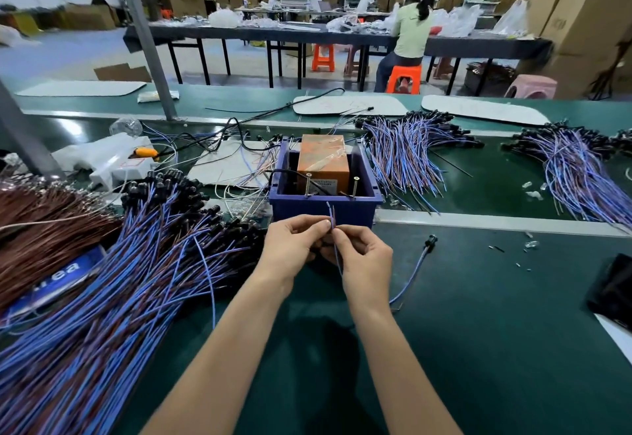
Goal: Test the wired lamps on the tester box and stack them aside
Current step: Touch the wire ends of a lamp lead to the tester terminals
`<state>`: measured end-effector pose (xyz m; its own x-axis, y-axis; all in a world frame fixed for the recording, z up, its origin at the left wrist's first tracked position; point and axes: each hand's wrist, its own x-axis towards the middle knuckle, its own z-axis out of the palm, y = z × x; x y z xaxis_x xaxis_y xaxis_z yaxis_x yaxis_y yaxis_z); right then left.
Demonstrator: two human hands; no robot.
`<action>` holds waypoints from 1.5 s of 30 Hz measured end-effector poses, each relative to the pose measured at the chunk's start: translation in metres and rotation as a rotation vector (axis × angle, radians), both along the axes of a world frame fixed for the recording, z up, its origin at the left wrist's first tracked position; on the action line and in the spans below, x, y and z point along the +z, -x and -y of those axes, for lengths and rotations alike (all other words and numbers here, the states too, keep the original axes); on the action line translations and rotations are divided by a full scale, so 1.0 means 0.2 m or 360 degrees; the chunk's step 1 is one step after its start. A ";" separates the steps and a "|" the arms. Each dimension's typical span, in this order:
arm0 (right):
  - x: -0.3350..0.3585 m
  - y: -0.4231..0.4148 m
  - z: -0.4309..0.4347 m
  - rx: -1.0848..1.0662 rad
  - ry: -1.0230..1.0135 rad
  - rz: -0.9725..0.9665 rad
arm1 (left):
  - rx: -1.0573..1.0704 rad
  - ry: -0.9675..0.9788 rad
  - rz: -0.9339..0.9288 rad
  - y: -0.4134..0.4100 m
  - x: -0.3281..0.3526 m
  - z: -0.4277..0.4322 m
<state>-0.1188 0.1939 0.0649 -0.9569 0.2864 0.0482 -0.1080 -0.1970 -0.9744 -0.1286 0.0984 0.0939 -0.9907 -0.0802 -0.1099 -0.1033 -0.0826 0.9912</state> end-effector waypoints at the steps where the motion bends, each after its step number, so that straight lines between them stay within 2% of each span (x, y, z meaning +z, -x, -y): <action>1: 0.00 0.01 0.00 -0.0024 -0.0006 0.0003 | 0.0023 0.0012 -0.0033 0.01 0.00 -0.01; 6: -0.01 0.05 0.00 -0.0097 -0.0038 -0.0016 | 0.0037 -0.0094 -0.0095 0.05 0.00 -0.05; 13: -0.01 0.11 -0.04 -0.0432 0.0029 0.0034 | 0.0261 -0.0101 -0.0080 0.12 -0.05 -0.01; 24: -0.01 0.11 -0.02 -0.0394 -0.0098 0.0056 | 0.0370 -0.0198 -0.0137 0.14 -0.11 0.02; 34: -0.01 0.10 -0.02 -0.0506 -0.0008 -0.0003 | 0.0282 -0.0124 -0.0121 0.13 -0.11 0.03; 45: -0.01 0.11 -0.01 -0.0469 -0.0025 0.0025 | 0.0430 -0.0190 -0.0149 0.14 -0.09 0.02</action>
